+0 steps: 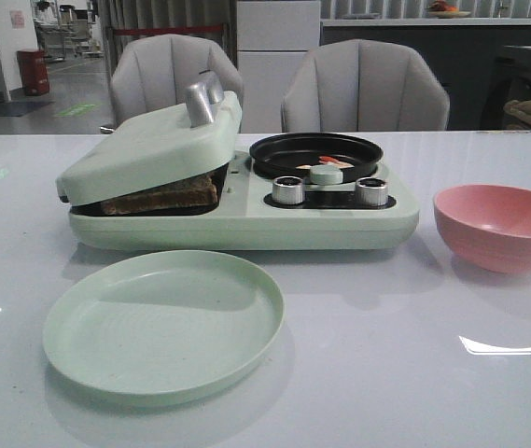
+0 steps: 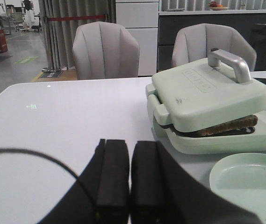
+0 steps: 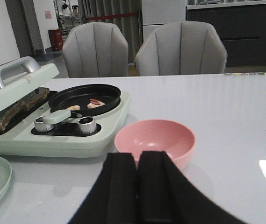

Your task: Make breakfast with bread and shrimp

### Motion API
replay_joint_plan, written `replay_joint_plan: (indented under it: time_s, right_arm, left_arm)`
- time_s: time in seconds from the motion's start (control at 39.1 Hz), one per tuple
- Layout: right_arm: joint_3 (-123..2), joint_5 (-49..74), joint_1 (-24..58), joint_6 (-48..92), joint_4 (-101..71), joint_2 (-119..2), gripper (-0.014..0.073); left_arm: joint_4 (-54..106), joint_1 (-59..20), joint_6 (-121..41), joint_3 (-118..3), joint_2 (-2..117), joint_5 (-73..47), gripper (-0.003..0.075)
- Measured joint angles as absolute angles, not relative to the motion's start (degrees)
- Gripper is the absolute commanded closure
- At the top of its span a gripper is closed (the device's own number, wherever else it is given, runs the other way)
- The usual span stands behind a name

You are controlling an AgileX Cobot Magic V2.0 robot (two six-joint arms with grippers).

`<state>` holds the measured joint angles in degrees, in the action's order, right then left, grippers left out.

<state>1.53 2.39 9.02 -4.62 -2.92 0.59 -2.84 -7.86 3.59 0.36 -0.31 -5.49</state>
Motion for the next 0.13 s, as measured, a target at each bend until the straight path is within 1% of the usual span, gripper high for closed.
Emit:
replay_joint_plan:
  time_s: [0.13]
  right_arm:
    - [1.5,2.4,9.0,-4.6,-2.9,0.6,0.0466]
  left_arm:
    - [-2.8,-7.9,3.6,0.4,-0.3,-5.5,0.0606]
